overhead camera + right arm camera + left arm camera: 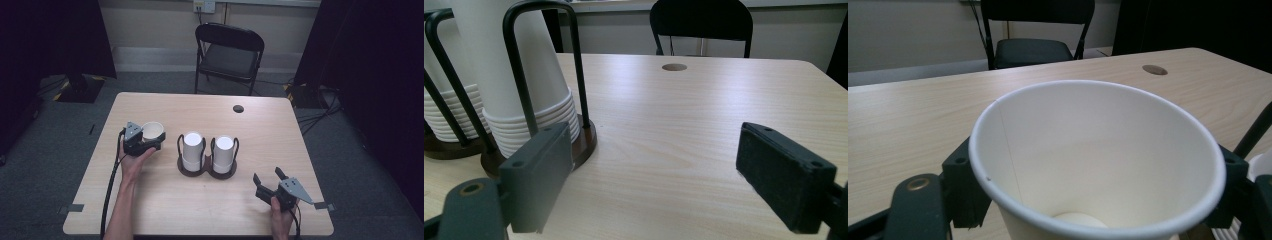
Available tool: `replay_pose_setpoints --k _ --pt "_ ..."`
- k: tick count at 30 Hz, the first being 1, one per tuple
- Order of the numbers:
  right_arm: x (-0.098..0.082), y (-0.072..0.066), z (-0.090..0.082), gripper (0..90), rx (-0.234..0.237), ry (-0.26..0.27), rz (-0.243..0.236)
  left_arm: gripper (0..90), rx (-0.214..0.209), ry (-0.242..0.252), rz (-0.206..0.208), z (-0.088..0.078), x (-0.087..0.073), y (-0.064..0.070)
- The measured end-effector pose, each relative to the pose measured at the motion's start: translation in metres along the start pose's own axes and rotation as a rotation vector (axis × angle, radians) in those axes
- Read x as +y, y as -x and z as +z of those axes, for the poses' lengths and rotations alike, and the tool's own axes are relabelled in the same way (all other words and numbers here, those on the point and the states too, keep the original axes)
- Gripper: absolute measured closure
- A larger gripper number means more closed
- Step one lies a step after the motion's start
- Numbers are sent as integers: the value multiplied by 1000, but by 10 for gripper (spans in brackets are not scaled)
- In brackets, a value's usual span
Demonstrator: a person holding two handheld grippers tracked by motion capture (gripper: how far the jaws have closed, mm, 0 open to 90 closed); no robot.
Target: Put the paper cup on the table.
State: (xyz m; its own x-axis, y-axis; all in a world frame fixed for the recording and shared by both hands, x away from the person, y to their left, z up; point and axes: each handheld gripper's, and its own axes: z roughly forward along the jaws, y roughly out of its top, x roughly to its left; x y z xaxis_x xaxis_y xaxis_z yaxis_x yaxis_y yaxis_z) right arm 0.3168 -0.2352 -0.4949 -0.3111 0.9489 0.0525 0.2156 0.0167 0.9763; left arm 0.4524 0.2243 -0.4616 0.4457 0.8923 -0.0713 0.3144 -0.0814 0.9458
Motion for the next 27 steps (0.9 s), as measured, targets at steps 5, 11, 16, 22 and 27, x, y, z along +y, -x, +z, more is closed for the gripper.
replay_pose_setpoints --k 5,11,16,22,27 --pt "0 0 0 156 20 -8 -5 209 3 -22 -8 6 -5 -1" --pt "0 0 1 156 20 -11 -6 203 3 -32 6 6 -5 1" --pt "0 0 1 156 22 -12 -8 198 18 -65 12 10 -10 0" --pt "0 1 1 156 27 -10 1 192 19 -88 7 13 -14 2" --pt "0 1 1 156 28 -13 1 161 6 -113 -2 12 -14 0"
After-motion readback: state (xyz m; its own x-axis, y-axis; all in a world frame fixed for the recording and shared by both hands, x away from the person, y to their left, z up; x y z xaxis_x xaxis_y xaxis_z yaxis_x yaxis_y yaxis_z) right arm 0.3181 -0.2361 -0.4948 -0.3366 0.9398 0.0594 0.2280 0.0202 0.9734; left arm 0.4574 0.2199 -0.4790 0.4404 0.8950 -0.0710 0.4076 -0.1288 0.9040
